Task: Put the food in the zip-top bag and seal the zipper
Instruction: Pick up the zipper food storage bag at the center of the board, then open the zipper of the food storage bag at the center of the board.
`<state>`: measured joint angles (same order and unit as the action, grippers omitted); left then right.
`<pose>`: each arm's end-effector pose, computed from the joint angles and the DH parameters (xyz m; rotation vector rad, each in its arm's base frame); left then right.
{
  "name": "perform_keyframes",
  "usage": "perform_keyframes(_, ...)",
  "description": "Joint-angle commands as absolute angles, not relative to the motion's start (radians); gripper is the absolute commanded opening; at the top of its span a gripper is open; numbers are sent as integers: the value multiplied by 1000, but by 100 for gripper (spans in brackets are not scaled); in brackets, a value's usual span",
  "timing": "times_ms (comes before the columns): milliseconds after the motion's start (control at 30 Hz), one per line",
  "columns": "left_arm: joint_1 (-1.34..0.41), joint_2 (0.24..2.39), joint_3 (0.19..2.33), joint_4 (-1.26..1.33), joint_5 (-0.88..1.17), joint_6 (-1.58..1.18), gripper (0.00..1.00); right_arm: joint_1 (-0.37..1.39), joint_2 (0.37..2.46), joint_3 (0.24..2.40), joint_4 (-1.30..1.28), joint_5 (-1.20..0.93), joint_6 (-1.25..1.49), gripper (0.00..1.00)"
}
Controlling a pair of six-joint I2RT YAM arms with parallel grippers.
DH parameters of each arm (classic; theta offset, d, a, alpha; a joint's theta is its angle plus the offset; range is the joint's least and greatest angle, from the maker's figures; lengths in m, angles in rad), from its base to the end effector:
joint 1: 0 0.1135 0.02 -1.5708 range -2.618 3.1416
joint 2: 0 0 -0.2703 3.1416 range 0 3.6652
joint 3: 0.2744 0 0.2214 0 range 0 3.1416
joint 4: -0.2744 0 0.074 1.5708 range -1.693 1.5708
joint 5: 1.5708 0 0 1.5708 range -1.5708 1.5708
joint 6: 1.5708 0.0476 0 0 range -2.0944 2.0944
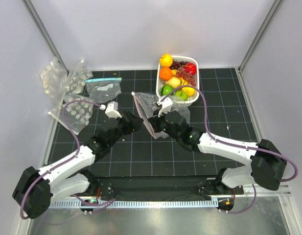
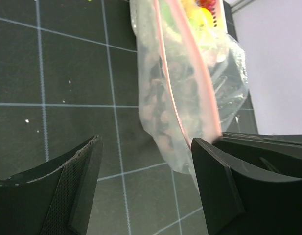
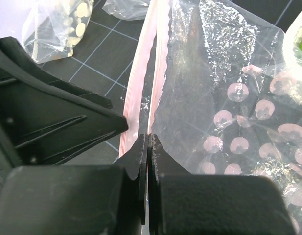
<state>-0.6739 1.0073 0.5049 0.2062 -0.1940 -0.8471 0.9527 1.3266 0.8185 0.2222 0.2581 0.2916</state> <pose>0.1673 -0.1218 0.2567 -0.3085 1.9298 -0.8573 0.1752 0.2254 0.2907 -0.4386 1.8424 0.6233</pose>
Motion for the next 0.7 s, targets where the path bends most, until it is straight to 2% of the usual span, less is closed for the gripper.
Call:
perform_keyframes(0,-675,1015,558,227,-245,-810,76,954,1290,818,295,235,298,1)
perform_keyframes(367,-673,1086,607,212,-307,-764,76,954,1307,828,293,190,285,1)
perform_keyframes(467,-673,1153,646,167,-324,-770,66,954,1302,825,295,193,282,1)
perform_keyframes(500,-672,1167,655,155,-324,-773,58,954,1298,825,295,193,281,1)
perform_keyframes(567,-673,1193,675,135,-310,-775,50,956,1295,825,290,199,276,1)
perform_keyframes(600,-672,1195,678,137,-302,-770,37,956,1293,825,287,199,273,1)
perform_keyframes(667,-673,1184,677,137,-295,-758,22,956,1296,837,266,204,267,1)
